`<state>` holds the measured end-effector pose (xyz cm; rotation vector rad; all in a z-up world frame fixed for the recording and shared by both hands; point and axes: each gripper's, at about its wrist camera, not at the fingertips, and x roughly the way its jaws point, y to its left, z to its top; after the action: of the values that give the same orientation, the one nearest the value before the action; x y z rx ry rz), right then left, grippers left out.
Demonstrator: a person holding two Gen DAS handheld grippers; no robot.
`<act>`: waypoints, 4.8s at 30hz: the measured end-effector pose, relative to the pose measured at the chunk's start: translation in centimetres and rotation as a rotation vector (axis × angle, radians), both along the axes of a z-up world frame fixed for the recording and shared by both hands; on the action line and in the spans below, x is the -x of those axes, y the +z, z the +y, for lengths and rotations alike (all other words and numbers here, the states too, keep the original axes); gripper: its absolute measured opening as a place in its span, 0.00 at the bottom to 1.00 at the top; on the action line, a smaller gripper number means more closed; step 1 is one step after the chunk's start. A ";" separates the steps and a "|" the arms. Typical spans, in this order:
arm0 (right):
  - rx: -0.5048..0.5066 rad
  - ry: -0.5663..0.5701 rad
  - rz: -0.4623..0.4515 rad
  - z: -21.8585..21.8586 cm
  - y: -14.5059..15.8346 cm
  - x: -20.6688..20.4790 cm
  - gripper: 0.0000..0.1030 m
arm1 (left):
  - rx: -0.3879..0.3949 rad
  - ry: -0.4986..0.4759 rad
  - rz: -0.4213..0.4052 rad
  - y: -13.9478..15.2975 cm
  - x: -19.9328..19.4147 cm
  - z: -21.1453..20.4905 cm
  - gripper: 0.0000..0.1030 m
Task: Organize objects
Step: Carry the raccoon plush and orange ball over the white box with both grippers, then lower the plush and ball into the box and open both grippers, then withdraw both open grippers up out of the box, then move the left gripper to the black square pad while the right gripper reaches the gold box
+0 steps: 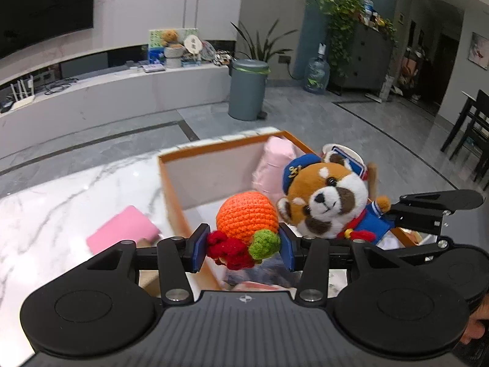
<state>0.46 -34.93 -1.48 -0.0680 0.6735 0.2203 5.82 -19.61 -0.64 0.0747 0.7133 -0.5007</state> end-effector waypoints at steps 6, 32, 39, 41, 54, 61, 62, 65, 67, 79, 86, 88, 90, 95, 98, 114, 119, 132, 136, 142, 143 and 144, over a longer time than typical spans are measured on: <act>0.052 -0.070 0.049 -2.7 -1.5 -0.1 0.40 | -0.025 -0.045 0.018 -1.4 0.1 -2.5 0.52; 0.139 -0.055 0.141 -2.6 -5.3 -1.1 0.40 | -0.187 -0.098 0.083 -4.0 -0.3 -6.8 0.52; 0.181 -0.047 0.136 -2.1 -5.6 -1.2 0.40 | -0.279 -0.128 0.093 -4.7 -1.2 -8.0 0.52; 0.173 -0.044 0.145 -2.1 -5.7 -1.3 0.40 | -0.302 -0.133 0.104 -5.0 -1.7 -8.2 0.52; 0.108 -0.051 0.202 -2.4 -7.1 -2.0 0.41 | -0.471 -0.189 0.178 -6.9 -8.4 -10.2 0.52; 0.096 -0.062 0.212 -2.3 -7.6 -2.4 0.41 | -0.558 -0.136 0.215 -8.3 -10.4 -11.2 0.66; 0.095 -0.062 0.210 -2.3 -7.6 -2.4 0.41 | -0.567 -0.119 0.243 -8.6 -10.7 -11.1 0.68; 0.077 -0.052 0.214 -2.4 -7.6 -2.4 0.50 | -0.565 -0.099 0.280 -8.9 -11.0 -10.7 0.74; 0.062 -0.040 0.217 -2.3 -7.5 -2.3 0.60 | -0.537 -0.094 0.261 -8.5 -10.7 -10.3 0.80; 0.068 -0.031 0.149 -1.9 -6.3 -1.2 0.65 | -0.460 -0.041 0.156 -6.7 -9.7 -9.2 0.83; 0.176 -0.068 -0.016 -1.2 -4.2 0.4 0.94 | -0.409 -0.048 0.144 -5.8 -9.2 -8.3 0.84; 0.145 -0.089 -0.048 -1.6 -3.5 0.7 0.94 | -0.406 -0.050 0.130 -5.2 -8.5 -8.3 0.84; 0.109 -0.104 -0.061 -2.1 -3.2 0.8 0.94 | -0.393 -0.049 0.121 -4.4 -8.3 -8.1 0.84; 0.117 -0.115 -0.055 -2.2 -3.6 0.3 0.94 | -0.361 -0.043 0.099 -3.0 -7.9 -7.3 0.84; 0.120 -0.115 -0.055 -1.7 -3.7 0.3 0.94 | -0.346 -0.035 0.086 -2.3 -7.1 -6.5 0.84; 0.102 -0.151 -0.112 -0.8 -3.3 0.8 0.94 | -0.224 0.057 0.005 1.3 -4.6 1.7 0.86; 0.099 -0.135 -0.132 0.0 -3.1 1.2 0.94 | -0.168 0.084 0.037 -0.5 -3.0 3.9 0.87; 0.098 -0.113 -0.133 0.6 -3.4 1.0 0.94 | -0.202 -0.260 -0.002 -5.8 0.8 5.3 0.87; 0.100 -0.113 -0.133 0.7 -3.5 1.0 0.94 | -0.263 -0.359 0.022 -7.8 1.2 3.8 0.86; 0.104 -0.120 -0.125 0.5 -3.6 0.8 0.94 | -0.288 -0.458 0.030 -9.3 1.1 4.0 0.90; 0.105 -0.119 -0.125 0.6 -3.6 0.8 0.94 | -0.268 -0.476 0.064 -9.5 0.9 4.2 0.90; 0.108 -0.119 -0.126 0.7 -3.6 0.8 0.94 | -0.242 -0.499 0.103 -9.6 0.6 4.5 0.92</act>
<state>-0.32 -34.24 -5.08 -0.1434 0.5611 0.0643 5.22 -15.16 -10.24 0.4649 0.8574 -0.8975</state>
